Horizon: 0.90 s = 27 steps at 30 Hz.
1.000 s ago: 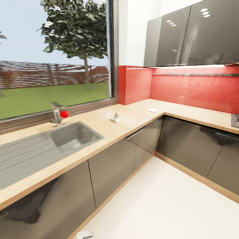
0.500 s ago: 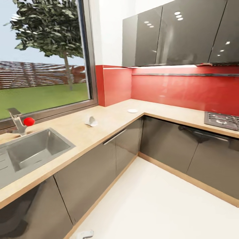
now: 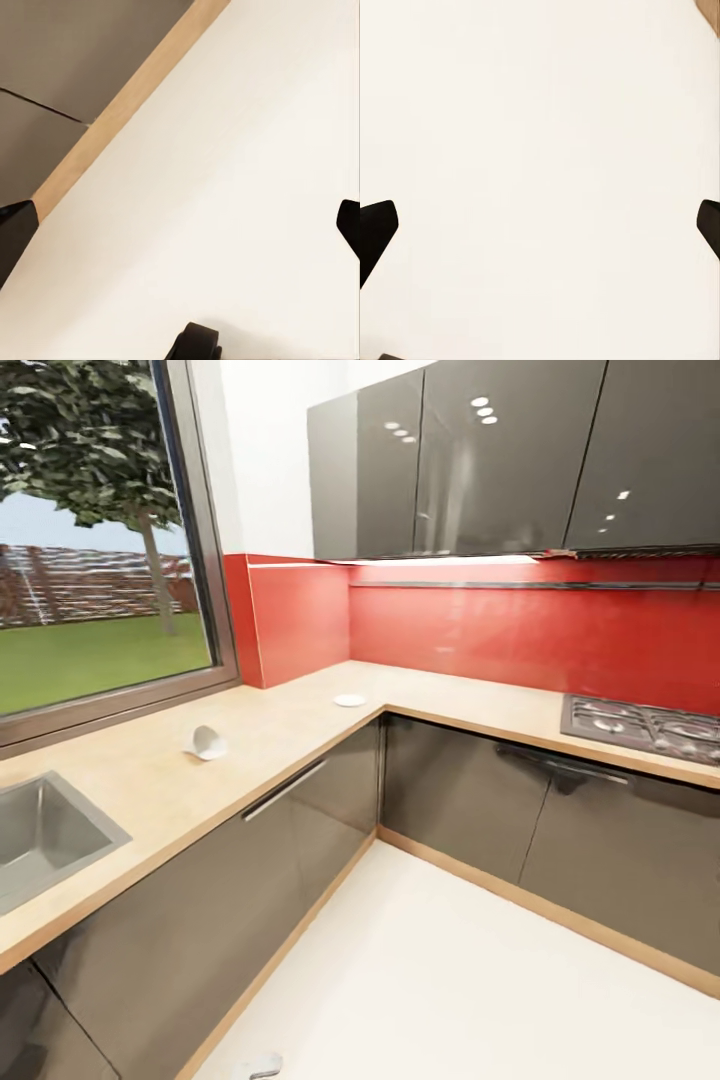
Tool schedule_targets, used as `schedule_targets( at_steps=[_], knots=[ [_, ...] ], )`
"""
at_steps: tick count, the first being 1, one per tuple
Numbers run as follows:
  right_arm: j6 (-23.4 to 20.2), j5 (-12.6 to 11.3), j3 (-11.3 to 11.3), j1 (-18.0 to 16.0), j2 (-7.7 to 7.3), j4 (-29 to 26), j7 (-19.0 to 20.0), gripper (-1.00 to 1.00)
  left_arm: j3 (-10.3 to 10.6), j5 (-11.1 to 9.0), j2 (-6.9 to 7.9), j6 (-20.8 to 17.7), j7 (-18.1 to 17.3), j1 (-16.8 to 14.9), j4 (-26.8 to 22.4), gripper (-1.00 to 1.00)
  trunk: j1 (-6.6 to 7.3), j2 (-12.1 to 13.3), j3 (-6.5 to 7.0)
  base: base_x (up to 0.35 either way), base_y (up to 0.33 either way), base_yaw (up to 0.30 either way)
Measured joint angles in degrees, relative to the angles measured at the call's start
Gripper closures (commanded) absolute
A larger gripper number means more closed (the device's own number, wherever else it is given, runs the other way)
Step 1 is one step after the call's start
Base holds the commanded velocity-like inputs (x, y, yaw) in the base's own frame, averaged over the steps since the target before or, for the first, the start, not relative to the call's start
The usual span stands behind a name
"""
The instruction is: Set up a coffee station on the kitchen countertop: keep the coffee maker on the countertop, move the bottle of coffee from the kitchen shelf to the counter next to the coffee maker, place a paper coffee filter on top of the coffee maker, put the saucer next to the coffee maker with the coffee cup on the saucer, and place the electric kettle next to the coffee maker.
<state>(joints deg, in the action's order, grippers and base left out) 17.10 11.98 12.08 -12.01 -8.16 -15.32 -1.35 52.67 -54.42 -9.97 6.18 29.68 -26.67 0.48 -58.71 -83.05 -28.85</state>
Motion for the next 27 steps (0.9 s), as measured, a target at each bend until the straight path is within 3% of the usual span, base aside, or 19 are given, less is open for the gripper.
schedule_targets(
  at_steps=[20, 27],
  knots=[
    [0.0, 0.0, 0.0, 0.0, 0.00, 0.0, 0.0, -1.00, 0.0, 0.1, 0.00, 0.0, -0.1, 0.1, -0.1, -1.00, 0.00, 0.0, 0.00, 0.245, -0.229, 0.000],
    [0.0, 0.0, 0.0, 0.0, -0.09, 0.0, 0.0, -1.00, 0.0, 0.1, 0.00, 0.0, -0.1, 0.1, -0.1, -1.00, 0.00, 0.0, 0.00, 0.245, -0.229, 0.221]
  ],
)
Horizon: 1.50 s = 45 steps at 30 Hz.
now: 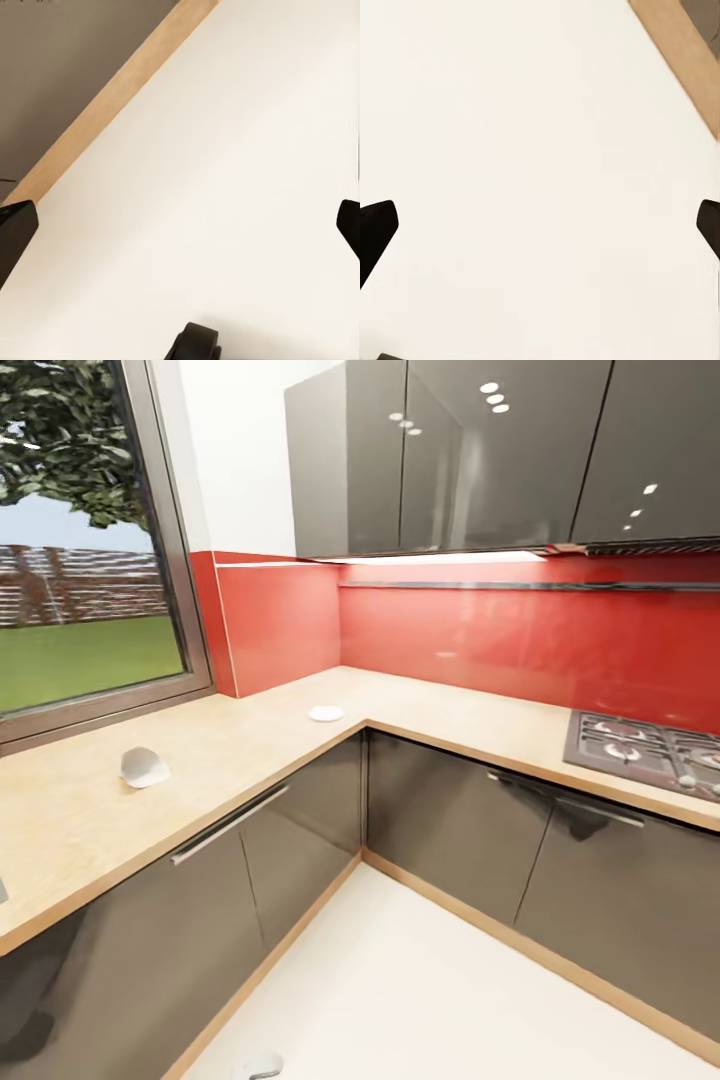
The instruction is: Set up a coffee station on the kitchen countertop: keep the coffee maker on the countertop, move the bottle of coffee from the kitchen shelf to the counter next to the coffee maker, place a paper coffee filter on top of the coffee maker, put the saucer next to the coffee maker with the coffee cup on the saucer, and place the electric kettle next to the coffee maker.
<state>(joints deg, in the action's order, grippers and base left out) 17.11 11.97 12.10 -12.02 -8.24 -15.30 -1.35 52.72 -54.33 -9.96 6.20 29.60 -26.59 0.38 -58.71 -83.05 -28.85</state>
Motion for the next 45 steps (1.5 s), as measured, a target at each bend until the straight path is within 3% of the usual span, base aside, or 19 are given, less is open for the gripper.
schedule_targets(
  at_steps=[45],
  knots=[
    [0.1, 0.0, 0.0, 0.0, 0.00, 0.0, 0.0, -1.00, 0.1, 0.2, -0.01, 0.1, -0.2, 0.5, -0.3, -1.00, -0.02, 0.0, 1.02, 0.209, -0.229, 0.252]
  ],
)
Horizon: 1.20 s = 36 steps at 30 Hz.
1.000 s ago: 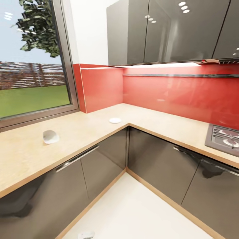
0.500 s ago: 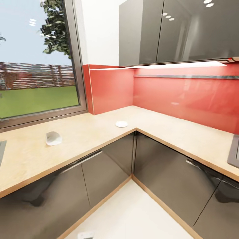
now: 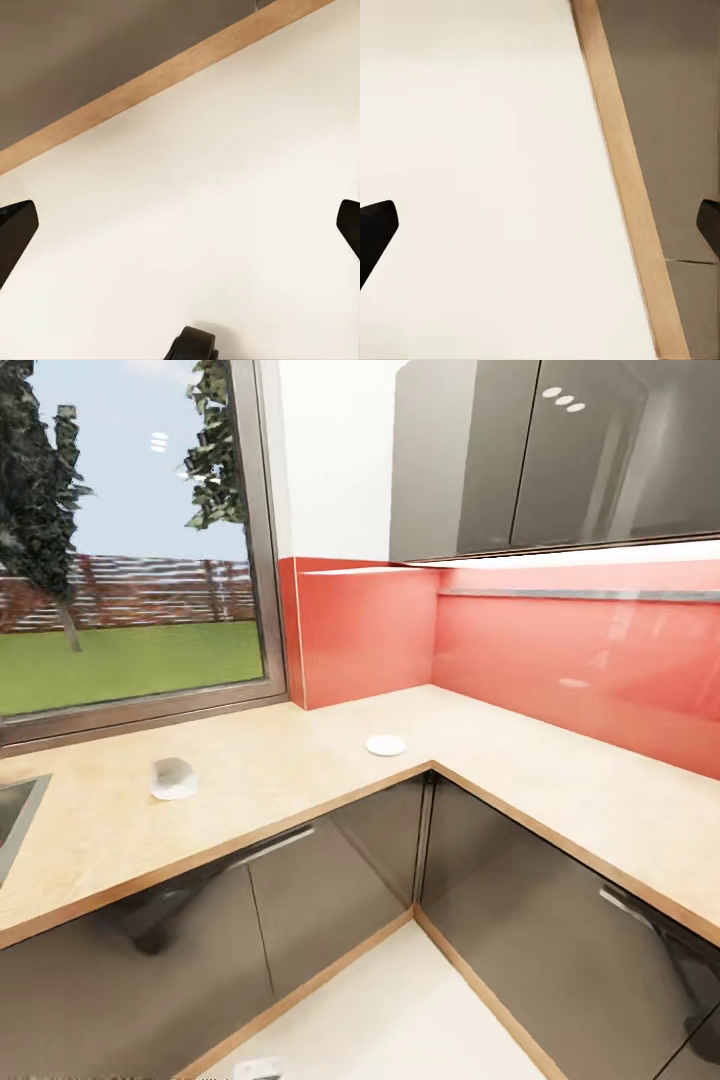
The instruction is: Set up a coffee station on the kitchen countertop: keep the coffee maker on the countertop, move the bottle of coffee from the kitchen shelf to the counter next to the coffee maker, place a paper coffee filter on top of the coffee maker, put the saucer next to the coffee maker with the coffee cup on the saucer, and place the electric kettle next to the coffee maker.
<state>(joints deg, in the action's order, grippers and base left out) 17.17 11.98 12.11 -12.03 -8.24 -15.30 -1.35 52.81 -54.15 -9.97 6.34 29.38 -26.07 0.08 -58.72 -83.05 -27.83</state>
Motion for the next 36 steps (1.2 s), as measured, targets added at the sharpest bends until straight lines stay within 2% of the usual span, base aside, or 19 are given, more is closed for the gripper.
schedule_targets(
  at_steps=[17, 26, 36],
  knots=[
    [-0.1, 0.0, 0.0, 0.0, 0.03, 0.1, 0.0, -1.00, 0.0, 0.1, 0.00, 0.1, -0.1, 0.0, 0.0, -1.00, -0.01, 0.0, 0.46, 0.003, -0.019, 0.252],
    [0.0, 0.0, 0.0, 0.0, 0.00, 0.1, 0.0, -1.00, 0.0, 0.1, 0.00, 0.0, -0.1, 0.0, 0.0, -1.00, -0.01, 0.0, 0.71, 0.002, -0.262, 0.252],
    [0.0, 0.0, 0.1, 0.0, 0.00, 0.1, 0.0, -1.00, 0.0, 0.1, 0.00, 0.1, -0.1, 0.0, 0.0, -1.00, 0.01, 0.0, 0.98, 0.146, -0.153, 0.252]
  ],
)
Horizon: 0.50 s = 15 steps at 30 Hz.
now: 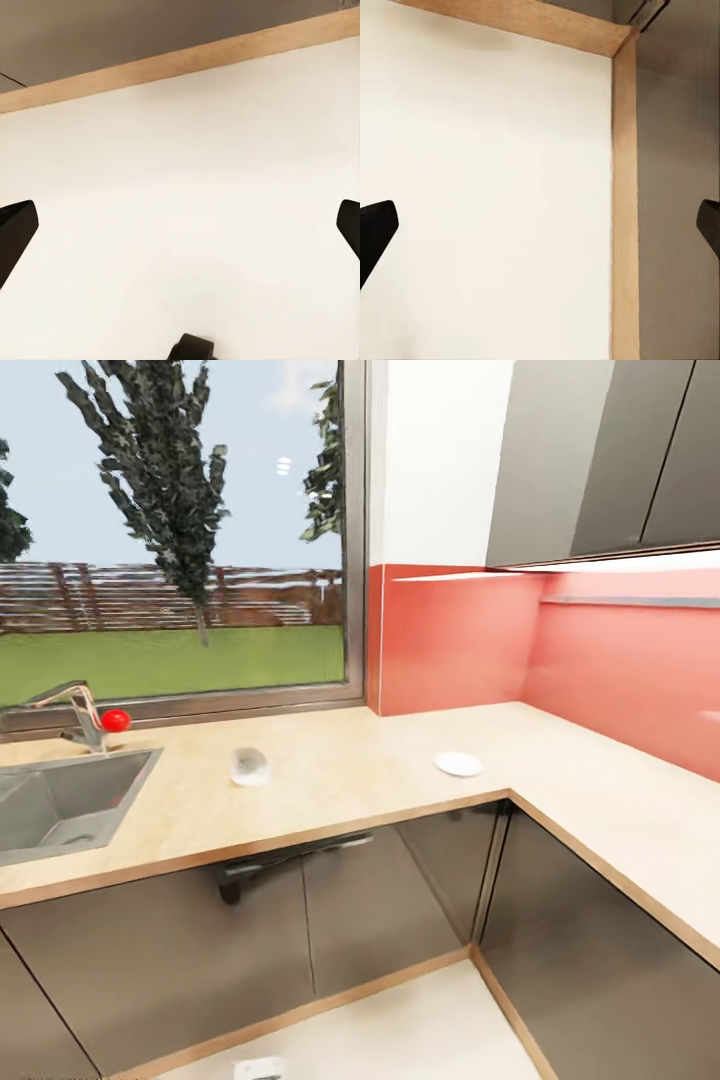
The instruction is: Set up a coffee station on the kitchen countertop: keep the coffee maker on the countertop, move the bottle of coffee from the kitchen shelf to the counter next to the coffee maker, place a paper coffee filter on top of the coffee maker, put the saucer next to the coffee maker with the coffee cup on the saucer, and place the electric kettle next to the coffee maker.
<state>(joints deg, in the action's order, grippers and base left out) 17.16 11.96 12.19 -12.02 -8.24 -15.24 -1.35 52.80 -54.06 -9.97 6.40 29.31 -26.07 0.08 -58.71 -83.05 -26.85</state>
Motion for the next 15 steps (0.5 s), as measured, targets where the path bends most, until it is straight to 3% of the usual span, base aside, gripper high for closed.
schedule_targets(
  at_steps=[6, 12, 15],
  knots=[
    [0.0, 0.0, 0.0, 0.0, 0.00, 0.0, 0.0, -1.00, 0.0, 0.0, 0.00, 0.0, 0.0, 0.0, 0.0, -1.00, 0.00, 0.0, 0.16, 0.149, -0.090, 0.252],
    [0.0, 0.1, 0.0, 0.0, 0.00, 0.0, 0.0, -1.00, 0.0, 0.0, 0.00, 0.0, 0.0, 0.0, 0.0, -1.00, -0.02, 0.0, 0.32, 0.018, -0.198, 0.240],
    [0.0, 0.0, 0.0, 0.0, 0.00, 0.0, 0.0, -1.00, 0.0, 0.0, 0.00, 0.0, 0.0, 0.0, 0.0, -1.00, -0.02, 0.0, 0.36, 0.001, -0.068, 0.074]
  ],
)
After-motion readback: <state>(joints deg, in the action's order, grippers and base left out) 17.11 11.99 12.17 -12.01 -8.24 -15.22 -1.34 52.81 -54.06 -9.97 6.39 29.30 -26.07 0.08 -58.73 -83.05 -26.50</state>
